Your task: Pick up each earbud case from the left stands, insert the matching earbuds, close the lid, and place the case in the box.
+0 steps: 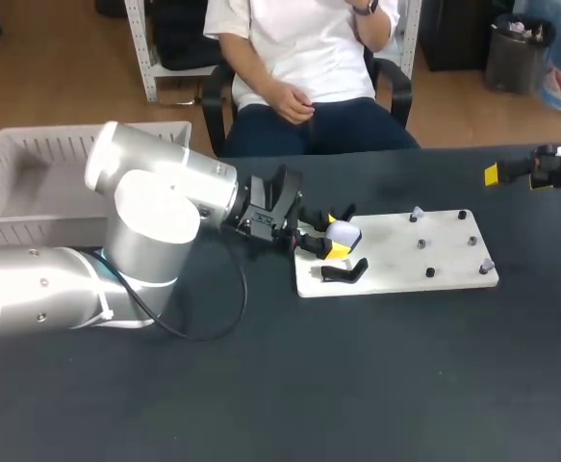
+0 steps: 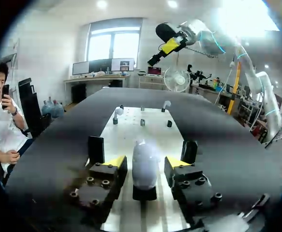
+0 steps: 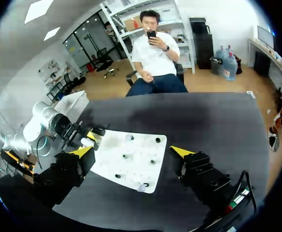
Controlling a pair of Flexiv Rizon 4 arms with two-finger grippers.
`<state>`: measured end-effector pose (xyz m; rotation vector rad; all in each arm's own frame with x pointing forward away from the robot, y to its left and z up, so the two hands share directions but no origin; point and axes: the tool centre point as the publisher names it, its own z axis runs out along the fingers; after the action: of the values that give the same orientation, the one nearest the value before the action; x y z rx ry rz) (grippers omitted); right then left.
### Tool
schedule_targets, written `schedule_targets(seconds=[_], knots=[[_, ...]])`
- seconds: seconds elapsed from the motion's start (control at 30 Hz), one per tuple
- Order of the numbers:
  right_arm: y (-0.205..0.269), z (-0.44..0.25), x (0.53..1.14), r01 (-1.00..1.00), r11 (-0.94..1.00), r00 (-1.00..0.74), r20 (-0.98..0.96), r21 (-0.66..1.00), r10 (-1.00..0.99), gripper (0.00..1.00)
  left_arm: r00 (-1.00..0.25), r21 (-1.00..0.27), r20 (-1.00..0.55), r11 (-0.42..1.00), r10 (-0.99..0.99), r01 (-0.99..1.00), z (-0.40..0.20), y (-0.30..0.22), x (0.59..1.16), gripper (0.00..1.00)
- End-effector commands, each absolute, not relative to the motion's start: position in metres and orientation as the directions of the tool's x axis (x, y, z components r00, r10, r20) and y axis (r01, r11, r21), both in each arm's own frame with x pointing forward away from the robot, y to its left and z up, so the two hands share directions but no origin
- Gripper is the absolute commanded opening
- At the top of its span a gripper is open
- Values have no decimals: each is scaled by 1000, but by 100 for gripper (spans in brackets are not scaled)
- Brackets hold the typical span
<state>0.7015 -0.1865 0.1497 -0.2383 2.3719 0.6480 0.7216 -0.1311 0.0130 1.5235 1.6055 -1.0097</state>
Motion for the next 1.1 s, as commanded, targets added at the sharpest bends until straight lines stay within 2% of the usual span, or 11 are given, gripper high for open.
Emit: schedule_targets(seconds=[0.03, 0.23, 0.43, 0.57, 0.6, 1.1], knots=[[-186, 150, 701, -328, 861, -766, -642, 389, -2, 100, -70, -79, -886, 0, 458, 997, 12, -133, 725, 48], [-186, 150, 701, -328, 861, -766, -642, 389, -2, 100, -73, -83, -888, -2, 454, 997, 11, -133, 727, 41], [-186, 150, 701, -328, 861, -766, -642, 389, -2, 100, -74, -84, -888, -3, 454, 996, 10, -134, 728, 24], [-186, 150, 701, -328, 861, -766, -642, 389, -2, 100, -74, -86, -889, -5, 453, 996, 10, -134, 728, 2], [-186, 150, 701, -328, 861, -766, -642, 389, -2, 100, -74, -85, -889, -5, 453, 996, 11, -134, 728, 0], [-186, 150, 701, -328, 861, -766, -642, 389, -2, 100, -51, -47, -910, 19, 412, 999, 46, -114, 725, 0]])
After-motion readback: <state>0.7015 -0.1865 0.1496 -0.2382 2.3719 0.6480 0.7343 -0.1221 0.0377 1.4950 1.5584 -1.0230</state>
